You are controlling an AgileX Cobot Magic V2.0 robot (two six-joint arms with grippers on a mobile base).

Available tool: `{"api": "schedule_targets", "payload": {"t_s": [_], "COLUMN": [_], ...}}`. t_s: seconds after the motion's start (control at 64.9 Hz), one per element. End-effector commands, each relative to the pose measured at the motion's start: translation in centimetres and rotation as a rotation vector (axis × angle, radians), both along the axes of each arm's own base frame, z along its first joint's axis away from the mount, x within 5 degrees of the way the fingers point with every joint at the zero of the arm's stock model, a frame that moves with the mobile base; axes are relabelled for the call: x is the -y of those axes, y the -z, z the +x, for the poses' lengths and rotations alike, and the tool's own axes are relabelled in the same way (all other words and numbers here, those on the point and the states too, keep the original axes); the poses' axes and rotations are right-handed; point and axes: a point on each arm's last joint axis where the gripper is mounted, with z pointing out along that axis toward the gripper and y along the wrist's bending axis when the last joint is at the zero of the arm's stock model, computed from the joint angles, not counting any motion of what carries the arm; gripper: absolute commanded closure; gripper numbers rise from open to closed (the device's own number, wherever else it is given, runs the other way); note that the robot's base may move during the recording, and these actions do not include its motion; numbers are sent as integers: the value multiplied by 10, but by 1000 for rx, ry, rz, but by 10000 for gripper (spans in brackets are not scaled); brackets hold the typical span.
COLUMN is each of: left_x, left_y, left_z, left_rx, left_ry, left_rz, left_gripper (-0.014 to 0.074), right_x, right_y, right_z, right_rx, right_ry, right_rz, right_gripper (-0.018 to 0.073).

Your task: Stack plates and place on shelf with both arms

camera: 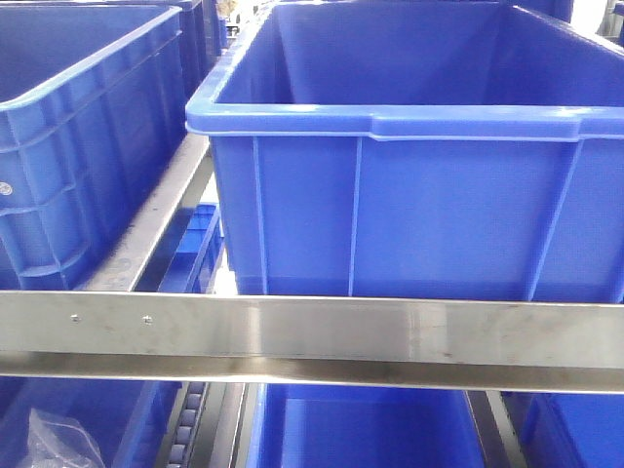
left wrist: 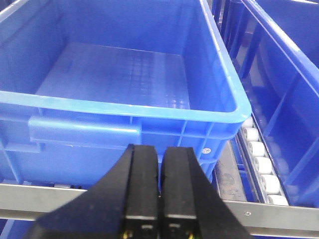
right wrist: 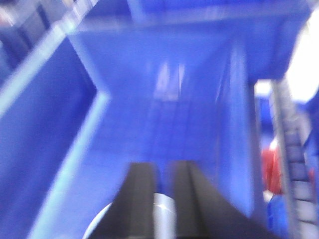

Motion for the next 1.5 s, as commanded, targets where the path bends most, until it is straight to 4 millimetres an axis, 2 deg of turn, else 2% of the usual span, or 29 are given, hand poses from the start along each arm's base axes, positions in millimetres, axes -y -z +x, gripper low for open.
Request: {"api": "schedule_targets", "payload": {"t_s": [0.0,0.2,0.355,0.802,0.91,1.264,1.403,1.48], "left_x": [-1,-1,-1,-1,-1,-1,-1,-1], "left_y": [-17,-17,-17,-17,-17,-17,-17,-17], "left_z": [2,2,2,2,2,2,2,2], "left_rx": [98,98,98,98,98,98,98,98], "left_ry": [-10,-10,-10,-10,-10,-10,-10,-10], "left_rz": [-20,-20,-20,-20,-20,-20,-20,-20], "left_gripper": [498,498,498,498,498,498,498,498], "right_x": [4,10,13,13,17,29,31,31], "right_y": [-18,3,9,13,21,122,159,172], "right_z": [-32,-80,-104,-107,-120,-165,-170,-168], "right_rx": [177,215,258,212,230,233,235,264], "right_ry": [3,3,3,3,20,170,201,212], "right_rz": [19,24,29,23,24,52,48,48], "right_gripper": [504,509,510,510,510,510,510,510]}}
